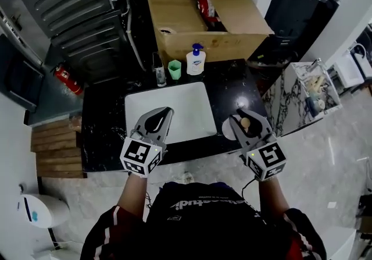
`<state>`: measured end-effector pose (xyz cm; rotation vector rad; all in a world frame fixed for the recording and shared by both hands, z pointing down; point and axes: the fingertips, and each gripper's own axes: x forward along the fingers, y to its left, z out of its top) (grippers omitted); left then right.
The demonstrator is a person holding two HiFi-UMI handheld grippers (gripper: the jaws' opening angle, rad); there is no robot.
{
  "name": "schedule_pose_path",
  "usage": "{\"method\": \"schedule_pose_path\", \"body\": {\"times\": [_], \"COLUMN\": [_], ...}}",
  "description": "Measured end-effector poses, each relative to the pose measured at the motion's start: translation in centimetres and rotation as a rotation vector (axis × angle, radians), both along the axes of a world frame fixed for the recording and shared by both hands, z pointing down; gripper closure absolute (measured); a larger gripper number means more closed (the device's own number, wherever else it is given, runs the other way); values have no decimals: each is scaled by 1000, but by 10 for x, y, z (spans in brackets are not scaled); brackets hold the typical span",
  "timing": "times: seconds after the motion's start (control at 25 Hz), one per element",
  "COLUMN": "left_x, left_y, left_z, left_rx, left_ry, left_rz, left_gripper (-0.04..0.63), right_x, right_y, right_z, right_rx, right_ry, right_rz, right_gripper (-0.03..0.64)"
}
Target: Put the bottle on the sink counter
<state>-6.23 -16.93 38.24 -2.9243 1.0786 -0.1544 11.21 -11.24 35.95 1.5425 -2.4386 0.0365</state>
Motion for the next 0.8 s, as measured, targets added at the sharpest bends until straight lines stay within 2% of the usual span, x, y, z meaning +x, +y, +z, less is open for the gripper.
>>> {"method": "schedule_pose_path", "body": {"times": [0.48, 0.8], "left_x": [46, 107], "left_y": [-54, -100], "left_z": [9, 17], "left_rx": [-29, -16], "left_ry": [40, 6], "left_rz": [110, 138], "left_gripper": [580, 581], "right_x": [35, 86], "right_y": [-46, -103], "right_z": [5, 19], "right_rx": [-25, -35], "right_ry": [26, 8], "right_rz": [99, 116], "right_gripper": [488, 488]}}
